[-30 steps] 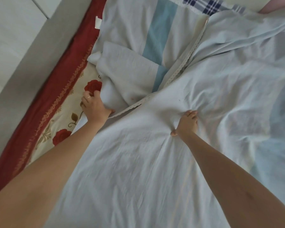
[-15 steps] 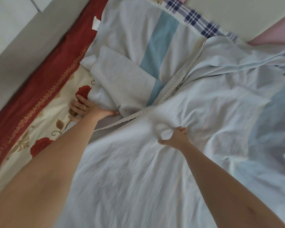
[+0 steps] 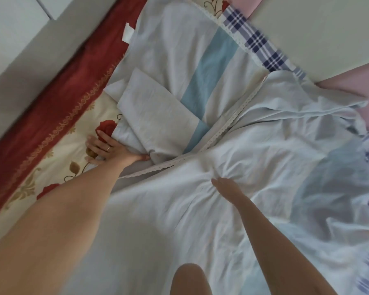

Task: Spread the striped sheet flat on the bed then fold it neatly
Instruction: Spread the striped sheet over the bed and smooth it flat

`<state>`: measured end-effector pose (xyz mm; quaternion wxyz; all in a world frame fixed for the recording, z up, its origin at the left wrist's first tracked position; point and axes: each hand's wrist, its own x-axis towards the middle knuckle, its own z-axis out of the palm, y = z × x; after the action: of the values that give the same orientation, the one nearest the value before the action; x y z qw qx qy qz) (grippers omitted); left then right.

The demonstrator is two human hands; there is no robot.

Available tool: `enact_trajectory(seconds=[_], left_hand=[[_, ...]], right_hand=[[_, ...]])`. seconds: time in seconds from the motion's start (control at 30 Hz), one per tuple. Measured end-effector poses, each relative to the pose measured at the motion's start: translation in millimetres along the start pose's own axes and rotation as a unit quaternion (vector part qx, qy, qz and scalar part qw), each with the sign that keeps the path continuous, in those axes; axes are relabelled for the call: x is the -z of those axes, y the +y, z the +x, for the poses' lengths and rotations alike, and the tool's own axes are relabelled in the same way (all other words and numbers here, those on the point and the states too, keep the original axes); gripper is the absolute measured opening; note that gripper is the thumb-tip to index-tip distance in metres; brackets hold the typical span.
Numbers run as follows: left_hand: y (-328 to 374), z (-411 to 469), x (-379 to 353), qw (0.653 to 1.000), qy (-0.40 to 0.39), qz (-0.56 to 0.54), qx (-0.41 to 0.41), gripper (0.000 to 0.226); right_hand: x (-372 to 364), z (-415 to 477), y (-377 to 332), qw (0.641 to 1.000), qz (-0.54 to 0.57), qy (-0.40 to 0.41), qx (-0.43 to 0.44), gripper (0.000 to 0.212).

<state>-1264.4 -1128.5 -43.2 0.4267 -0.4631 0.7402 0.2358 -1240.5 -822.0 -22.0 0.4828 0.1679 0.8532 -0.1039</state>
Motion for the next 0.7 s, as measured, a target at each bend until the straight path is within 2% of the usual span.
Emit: enact_trajectory(seconds=[0.03,0.07,0.1,0.13,0.17,0.23,0.3,0.37,0.43,0.5,0.57,0.6,0.63,0.67,0.7], left_hand=[[3,0,4,1.0,-0.008,0.001,0.003,0.177],[3,2,5,1.0,-0.011,0.007,0.009,0.178],[4,2,6,1.0,-0.019,0.008,0.016,0.179],[3,1,6,1.0,-0.02,0.009,0.019,0.178],[6,1,8,0.999,-0.028,0.009,0.022,0.178],[8,4,11,0.999,-0.038,0.02,0.024,0.177],[12,9,9,0.999,-0.039,0.018,0.03,0.176],[16,9,8,0.998,-0.037,0.008,0.041,0.175],[14,7,7,0.999,-0.037,0.016,0.034,0.175],[15,7,11,0.998,-0.043,0.017,0.029,0.174],[17,0,15,0.999,-0.047,0.009,0.024,0.175],[15,-2,17,0.998,-0.048,0.01,0.03,0.176],[16,-3,19,0.998,-0.056,0.01,0.036,0.177],[17,-4,21,0.997,-0.061,0.007,0.04,0.177],[15,-6,22,0.997,-0.063,0.003,0.04,0.178]], right_hand=[[14,0,-13,0.995,-0.001,0.097,0.036,0.033],[29,0,-30,0.978,0.05,0.196,0.052,0.027],[48,7,-48,0.951,0.126,0.275,0.064,0.024],[67,18,-68,0.929,0.163,0.319,0.092,0.028],[90,36,-92,0.931,0.144,0.314,0.118,0.041],[126,76,-138,0.956,0.05,0.252,0.142,0.073],[151,110,-169,0.966,-0.078,0.221,0.105,0.083],[159,131,-179,0.973,-0.116,0.189,0.069,0.065],[156,136,-179,0.974,-0.103,0.182,0.087,0.039],[158,133,-177,0.972,-0.099,0.191,0.096,0.028],[162,130,-172,0.978,-0.013,0.194,0.068,0.026],[163,127,-173,0.975,0.07,0.205,0.057,0.024],[167,123,-173,0.959,0.172,0.221,0.05,0.016],[172,115,-174,0.93,0.28,0.235,0.048,0.012],[178,110,-174,0.893,0.369,0.255,0.035,0.016]])
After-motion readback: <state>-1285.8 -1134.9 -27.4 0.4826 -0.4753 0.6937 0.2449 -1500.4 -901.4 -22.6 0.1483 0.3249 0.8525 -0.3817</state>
